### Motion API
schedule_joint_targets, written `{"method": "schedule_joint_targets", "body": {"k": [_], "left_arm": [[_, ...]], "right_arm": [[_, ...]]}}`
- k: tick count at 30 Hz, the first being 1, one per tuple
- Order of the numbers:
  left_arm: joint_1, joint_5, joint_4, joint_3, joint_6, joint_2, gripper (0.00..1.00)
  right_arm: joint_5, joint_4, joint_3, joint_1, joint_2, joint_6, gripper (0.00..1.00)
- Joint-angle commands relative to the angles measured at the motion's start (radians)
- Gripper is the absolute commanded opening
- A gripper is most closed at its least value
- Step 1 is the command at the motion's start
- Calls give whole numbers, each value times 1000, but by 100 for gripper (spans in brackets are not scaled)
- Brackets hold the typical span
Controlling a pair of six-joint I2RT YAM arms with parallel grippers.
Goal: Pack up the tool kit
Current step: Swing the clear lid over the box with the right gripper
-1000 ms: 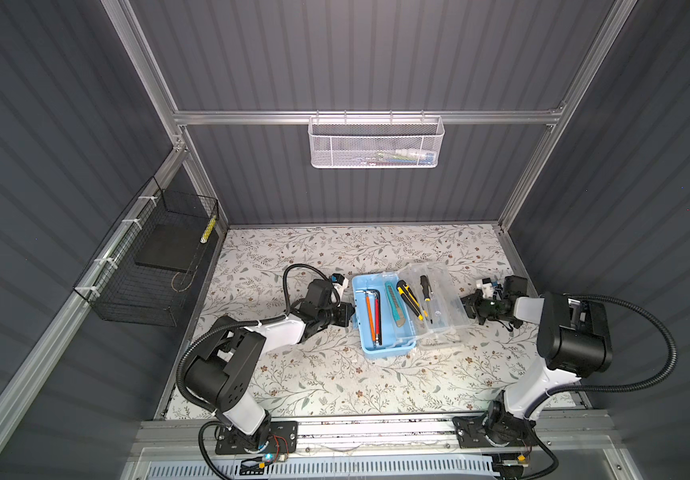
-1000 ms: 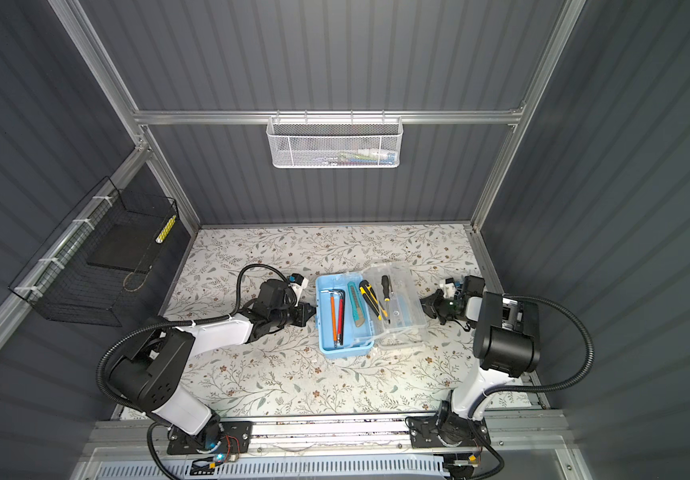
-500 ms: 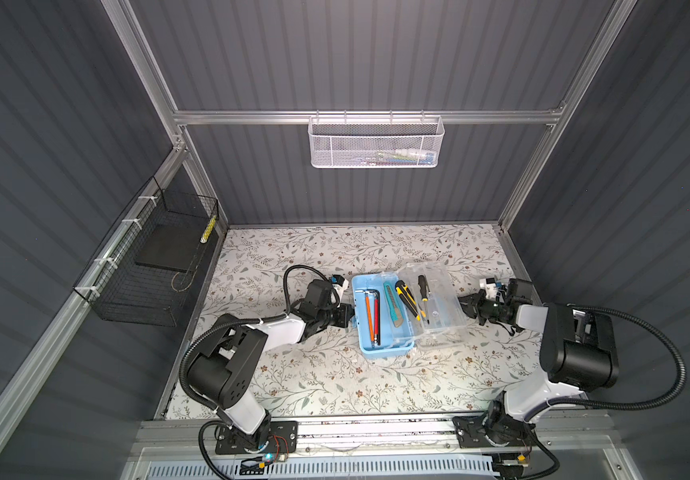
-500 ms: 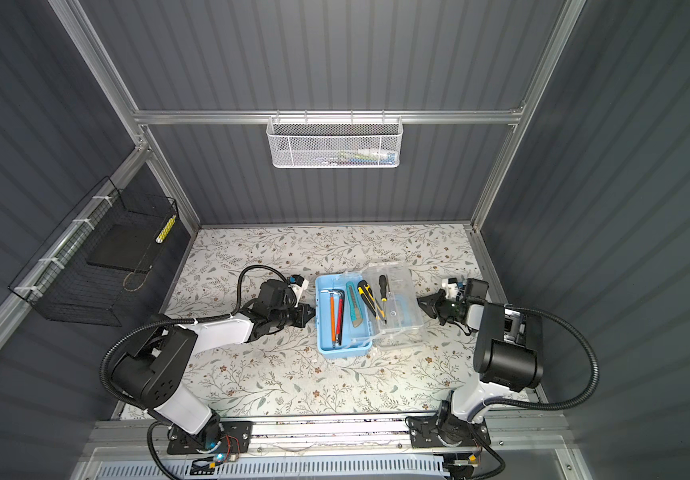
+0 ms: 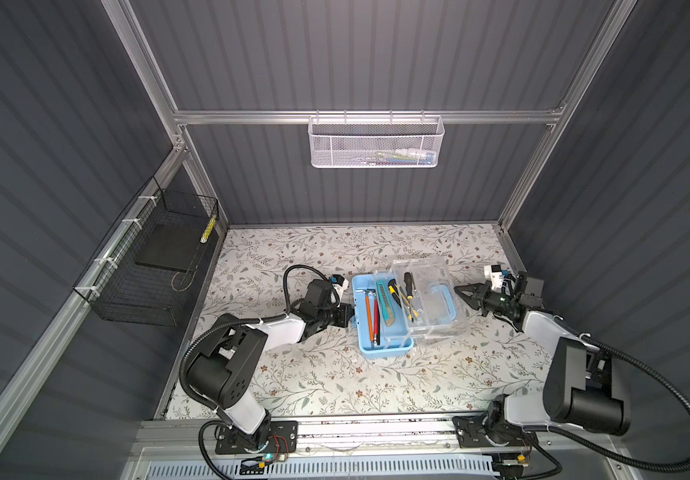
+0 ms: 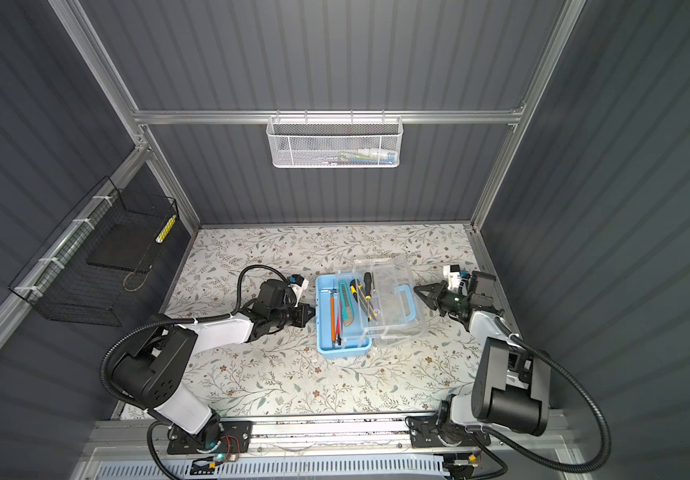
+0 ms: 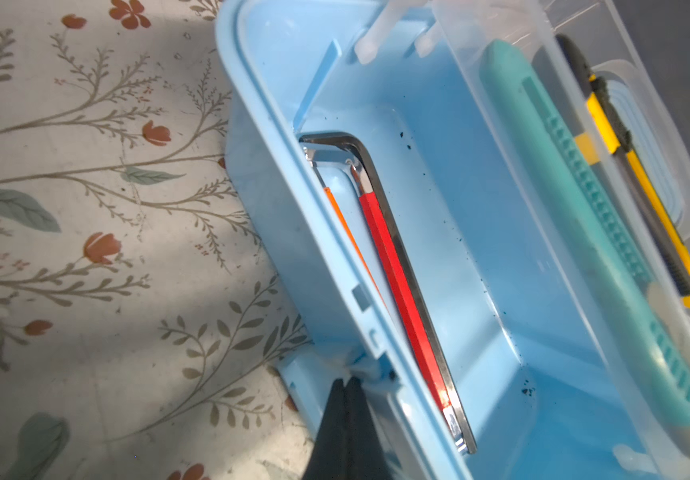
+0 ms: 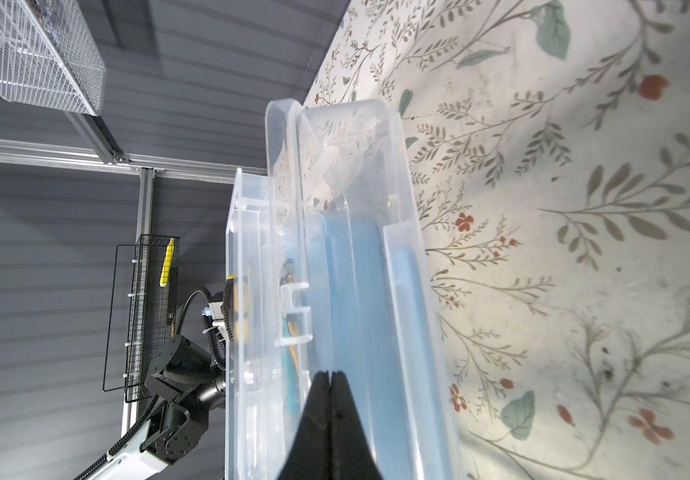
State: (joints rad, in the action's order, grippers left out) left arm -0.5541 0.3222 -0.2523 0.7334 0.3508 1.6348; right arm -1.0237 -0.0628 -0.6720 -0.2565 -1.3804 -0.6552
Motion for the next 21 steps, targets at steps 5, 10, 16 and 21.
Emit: {"method": "schedule_joint_targets", "body": {"k": [5,10,16,21], "left_arm": [[-16,58,-16,21,-25,-26,0],[-14,-56,117,52,-60,-63,0],[10,-249,361,113,-104,-185,0],[17,-357,466,141,-139,-279,0]], "right_arm": [[53,188,-47,211,126,-41,3],[133,221,-115,333,139,-55,4],[295,380,-306,524,110,69,11],[363,432,-449,660,34,135,25]]}}
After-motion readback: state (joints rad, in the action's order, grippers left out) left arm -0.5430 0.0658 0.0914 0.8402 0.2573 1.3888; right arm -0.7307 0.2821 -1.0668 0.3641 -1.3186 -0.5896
